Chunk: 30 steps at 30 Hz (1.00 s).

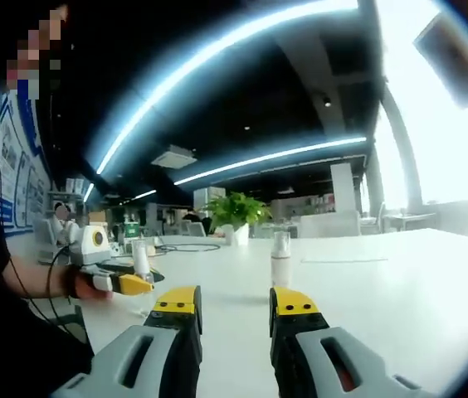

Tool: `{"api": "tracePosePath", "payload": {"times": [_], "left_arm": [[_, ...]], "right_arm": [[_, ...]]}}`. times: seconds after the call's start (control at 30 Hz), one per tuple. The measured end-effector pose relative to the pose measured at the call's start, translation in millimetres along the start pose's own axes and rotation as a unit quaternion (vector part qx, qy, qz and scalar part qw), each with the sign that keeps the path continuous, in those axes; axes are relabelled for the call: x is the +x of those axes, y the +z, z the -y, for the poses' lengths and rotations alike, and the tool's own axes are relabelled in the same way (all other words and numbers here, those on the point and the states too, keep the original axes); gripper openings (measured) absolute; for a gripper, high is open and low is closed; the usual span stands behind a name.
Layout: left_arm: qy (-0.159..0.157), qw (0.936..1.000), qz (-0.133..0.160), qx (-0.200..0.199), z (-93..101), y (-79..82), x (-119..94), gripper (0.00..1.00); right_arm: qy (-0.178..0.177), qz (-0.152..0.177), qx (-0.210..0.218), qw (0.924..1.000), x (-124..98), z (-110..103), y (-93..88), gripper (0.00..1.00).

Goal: Clamp pump bottle remove cover press pump head put on cover

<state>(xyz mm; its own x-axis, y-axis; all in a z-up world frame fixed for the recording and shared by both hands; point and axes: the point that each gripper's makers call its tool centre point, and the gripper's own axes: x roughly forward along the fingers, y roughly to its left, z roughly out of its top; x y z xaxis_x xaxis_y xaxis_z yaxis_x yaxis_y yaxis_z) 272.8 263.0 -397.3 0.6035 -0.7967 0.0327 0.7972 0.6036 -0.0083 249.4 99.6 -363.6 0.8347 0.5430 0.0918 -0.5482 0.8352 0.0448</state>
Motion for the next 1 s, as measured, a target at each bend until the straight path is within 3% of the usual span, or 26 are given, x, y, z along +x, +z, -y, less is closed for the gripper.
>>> {"api": "tracePosePath", "payload": {"times": [0.4,0.63,0.87,1.0], "left_arm": [[-0.001,1.0000,-0.002,0.003,1.6,-0.8,0.1,0.15],[0.000,1.0000,-0.002,0.003,2.6,-0.8,0.1,0.15],[-0.005,1.0000,-0.002,0.002,1.8,-1.3,0.3,0.15],[-0.003,1.0000,-0.004,0.005,2.0,-1.5,0.6,0.15]], "right_arm": [[0.029,0.013,-0.005,0.9995,2.5,-22.1,21.3,0.25],[0.057,0.032,-0.011,0.9978,11.2,-56.6,47.3,0.23],[0.077,0.028,0.012,0.9965,18.5,-78.1,52.8,0.23],[0.081,0.033,0.001,0.9962,20.0,-87.5,58.9,0.22]]}}
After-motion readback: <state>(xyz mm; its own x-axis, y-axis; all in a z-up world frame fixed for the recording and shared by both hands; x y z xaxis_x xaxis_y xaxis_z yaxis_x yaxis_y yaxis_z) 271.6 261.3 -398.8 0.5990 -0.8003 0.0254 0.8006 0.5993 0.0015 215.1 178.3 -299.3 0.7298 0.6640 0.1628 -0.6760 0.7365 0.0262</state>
